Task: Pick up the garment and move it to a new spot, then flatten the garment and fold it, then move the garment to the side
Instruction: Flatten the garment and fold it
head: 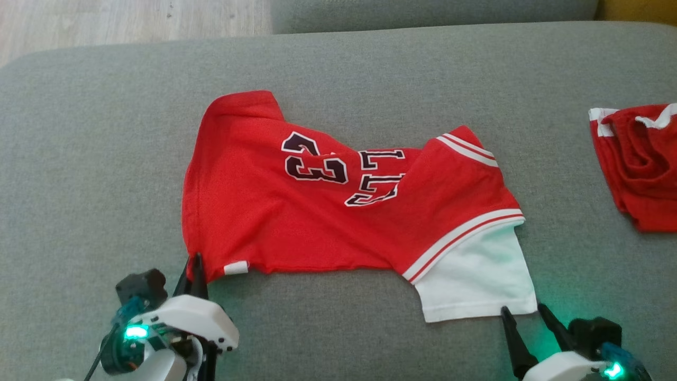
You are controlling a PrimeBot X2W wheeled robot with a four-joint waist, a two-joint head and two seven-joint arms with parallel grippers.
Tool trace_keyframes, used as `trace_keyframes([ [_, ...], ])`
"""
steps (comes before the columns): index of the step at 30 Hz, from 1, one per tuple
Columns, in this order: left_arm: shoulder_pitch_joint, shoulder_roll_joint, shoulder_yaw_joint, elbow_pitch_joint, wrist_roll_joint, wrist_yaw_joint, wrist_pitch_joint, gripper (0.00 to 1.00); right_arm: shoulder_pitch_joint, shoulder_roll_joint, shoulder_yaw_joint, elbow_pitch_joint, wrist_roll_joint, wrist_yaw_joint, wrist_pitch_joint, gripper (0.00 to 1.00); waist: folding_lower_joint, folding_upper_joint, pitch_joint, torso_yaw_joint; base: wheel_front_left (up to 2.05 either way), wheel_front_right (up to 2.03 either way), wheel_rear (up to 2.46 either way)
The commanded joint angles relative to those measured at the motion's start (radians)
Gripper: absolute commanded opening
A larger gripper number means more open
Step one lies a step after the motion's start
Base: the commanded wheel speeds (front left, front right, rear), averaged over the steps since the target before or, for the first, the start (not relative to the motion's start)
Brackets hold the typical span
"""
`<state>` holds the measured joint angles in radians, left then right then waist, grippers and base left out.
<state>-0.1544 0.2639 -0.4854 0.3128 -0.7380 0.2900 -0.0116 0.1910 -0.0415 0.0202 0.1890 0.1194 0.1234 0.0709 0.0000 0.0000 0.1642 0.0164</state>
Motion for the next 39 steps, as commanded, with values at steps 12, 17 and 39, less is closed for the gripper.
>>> trace_keyframes([
  [12,0.015,0.037,0.024,-0.084,0.006,0.016,-0.008,0.0,-0.153,-0.009,0.059,0.155,0.054,0.007,-0.001,0.0,0.0,0.0,-0.025,0.002,0.0,0.0,0.0],
  [17,0.02,0.044,0.033,-0.118,-0.006,0.01,-0.009,0.0,-0.192,-0.009,0.062,0.124,0.097,0.007,-0.044,0.0,0.0,0.0,-0.051,-0.003,0.0,0.0,0.0],
  [39,-0.223,0.184,0.184,-0.739,-0.096,0.004,0.17,0.0,-0.4,-0.009,-0.147,-0.703,0.103,0.007,0.103,0.0,0.0,0.0,-0.221,-0.003,0.0,0.0,0.0],
])
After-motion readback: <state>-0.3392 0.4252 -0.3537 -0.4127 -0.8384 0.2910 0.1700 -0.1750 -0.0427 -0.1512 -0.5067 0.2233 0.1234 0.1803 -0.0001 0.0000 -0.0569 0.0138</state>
